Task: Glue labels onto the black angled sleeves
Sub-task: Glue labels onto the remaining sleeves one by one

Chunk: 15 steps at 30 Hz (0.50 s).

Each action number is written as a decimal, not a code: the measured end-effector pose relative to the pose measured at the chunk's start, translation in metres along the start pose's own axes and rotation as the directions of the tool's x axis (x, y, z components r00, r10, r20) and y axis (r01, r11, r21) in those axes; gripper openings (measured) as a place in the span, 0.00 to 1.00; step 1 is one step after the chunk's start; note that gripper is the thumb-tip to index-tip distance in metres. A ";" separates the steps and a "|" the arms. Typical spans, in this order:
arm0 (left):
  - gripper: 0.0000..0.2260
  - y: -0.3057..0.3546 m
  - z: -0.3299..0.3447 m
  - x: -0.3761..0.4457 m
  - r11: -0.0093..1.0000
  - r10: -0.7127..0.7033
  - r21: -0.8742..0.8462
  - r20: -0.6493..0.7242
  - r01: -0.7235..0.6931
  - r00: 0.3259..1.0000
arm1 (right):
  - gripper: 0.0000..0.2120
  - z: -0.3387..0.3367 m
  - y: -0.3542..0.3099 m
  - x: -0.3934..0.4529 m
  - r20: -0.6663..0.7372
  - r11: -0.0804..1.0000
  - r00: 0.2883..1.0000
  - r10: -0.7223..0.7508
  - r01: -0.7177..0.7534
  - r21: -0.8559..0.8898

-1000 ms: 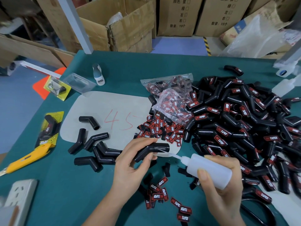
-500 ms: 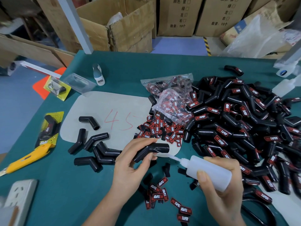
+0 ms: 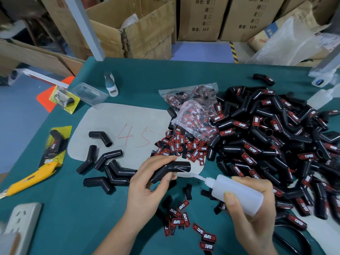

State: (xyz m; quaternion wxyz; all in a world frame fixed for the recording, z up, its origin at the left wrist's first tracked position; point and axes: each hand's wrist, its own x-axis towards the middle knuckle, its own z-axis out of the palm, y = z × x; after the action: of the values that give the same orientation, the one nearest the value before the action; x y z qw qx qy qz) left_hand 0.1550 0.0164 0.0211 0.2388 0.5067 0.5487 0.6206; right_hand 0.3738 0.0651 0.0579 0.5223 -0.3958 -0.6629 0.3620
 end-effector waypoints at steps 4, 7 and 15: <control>0.16 -0.002 -0.001 0.000 1.000 0.003 0.025 -0.001 -0.003 1.000 | 0.21 -0.001 0.001 -0.001 -0.005 1.000 1.000 0.005 -0.005 -0.002; 0.16 -0.002 0.000 -0.001 1.000 0.009 0.009 0.000 -0.009 1.000 | 0.20 -0.002 0.003 -0.003 -0.008 1.000 1.000 0.010 -0.010 -0.009; 0.16 -0.002 0.001 -0.001 0.999 0.034 -0.005 0.000 -0.034 0.999 | 0.20 -0.002 0.002 -0.001 -0.023 1.000 1.000 0.012 -0.011 0.005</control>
State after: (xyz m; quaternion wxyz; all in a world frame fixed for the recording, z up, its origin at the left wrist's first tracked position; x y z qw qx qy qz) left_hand 0.1553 0.0170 0.0187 0.2295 0.5156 0.5384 0.6258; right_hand 0.3756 0.0651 0.0565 0.5288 -0.4025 -0.6537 0.3621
